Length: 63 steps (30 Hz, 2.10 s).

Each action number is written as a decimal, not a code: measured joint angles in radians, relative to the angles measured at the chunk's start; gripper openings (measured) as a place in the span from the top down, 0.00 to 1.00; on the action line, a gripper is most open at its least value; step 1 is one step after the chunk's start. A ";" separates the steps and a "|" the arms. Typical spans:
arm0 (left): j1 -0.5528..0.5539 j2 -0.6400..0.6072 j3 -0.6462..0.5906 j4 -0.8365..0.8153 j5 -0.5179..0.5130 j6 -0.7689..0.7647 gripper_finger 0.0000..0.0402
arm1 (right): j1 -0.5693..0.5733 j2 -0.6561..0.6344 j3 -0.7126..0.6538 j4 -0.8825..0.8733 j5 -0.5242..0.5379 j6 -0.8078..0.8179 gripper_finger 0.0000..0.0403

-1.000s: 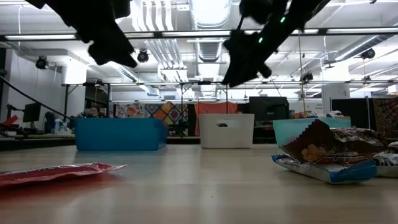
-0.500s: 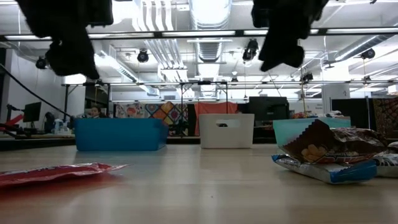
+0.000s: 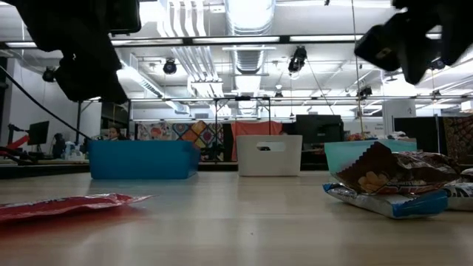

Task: Sort candy
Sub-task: Put the brown chocolate into the blue bin

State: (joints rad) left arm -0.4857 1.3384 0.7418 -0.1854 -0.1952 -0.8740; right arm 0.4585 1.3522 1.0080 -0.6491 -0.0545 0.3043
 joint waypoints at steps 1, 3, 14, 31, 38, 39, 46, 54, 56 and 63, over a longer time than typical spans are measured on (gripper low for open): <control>0.000 -0.003 0.000 -0.005 -0.008 0.004 0.52 | 0.022 0.014 0.000 0.008 0.048 -0.010 0.62; 0.000 -0.007 0.004 -0.005 -0.016 0.011 0.52 | 0.049 0.037 0.000 0.017 0.109 -0.013 0.59; 0.000 -0.011 0.047 -0.070 -0.023 0.074 0.52 | 0.070 0.178 0.000 0.133 0.126 0.062 0.50; 0.001 -0.012 0.050 -0.064 -0.061 0.159 0.52 | 0.069 0.326 0.000 0.284 0.063 0.074 0.50; 0.001 -0.012 0.049 -0.042 -0.077 0.195 0.52 | 0.065 0.342 0.000 0.292 0.064 0.089 0.66; 0.000 -0.009 0.049 -0.027 -0.082 0.210 0.52 | 0.065 0.340 0.000 0.292 0.064 0.089 0.70; 0.000 0.027 0.049 0.134 -0.086 0.385 0.52 | 0.065 0.301 0.000 0.294 0.064 0.088 0.91; -0.004 0.093 0.049 0.306 -0.075 0.629 0.52 | 0.052 0.232 0.000 0.299 0.206 0.087 0.90; -0.004 0.111 0.049 0.341 -0.075 0.679 0.52 | 0.038 0.220 0.000 0.308 0.267 0.085 0.90; -0.001 0.184 0.049 0.471 -0.122 0.845 0.52 | -0.043 0.222 0.000 0.433 0.279 0.052 0.90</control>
State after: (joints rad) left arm -0.4869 1.5224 0.7906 0.2854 -0.3174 -0.0293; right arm 0.4159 1.5744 1.0080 -0.2162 0.2249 0.3559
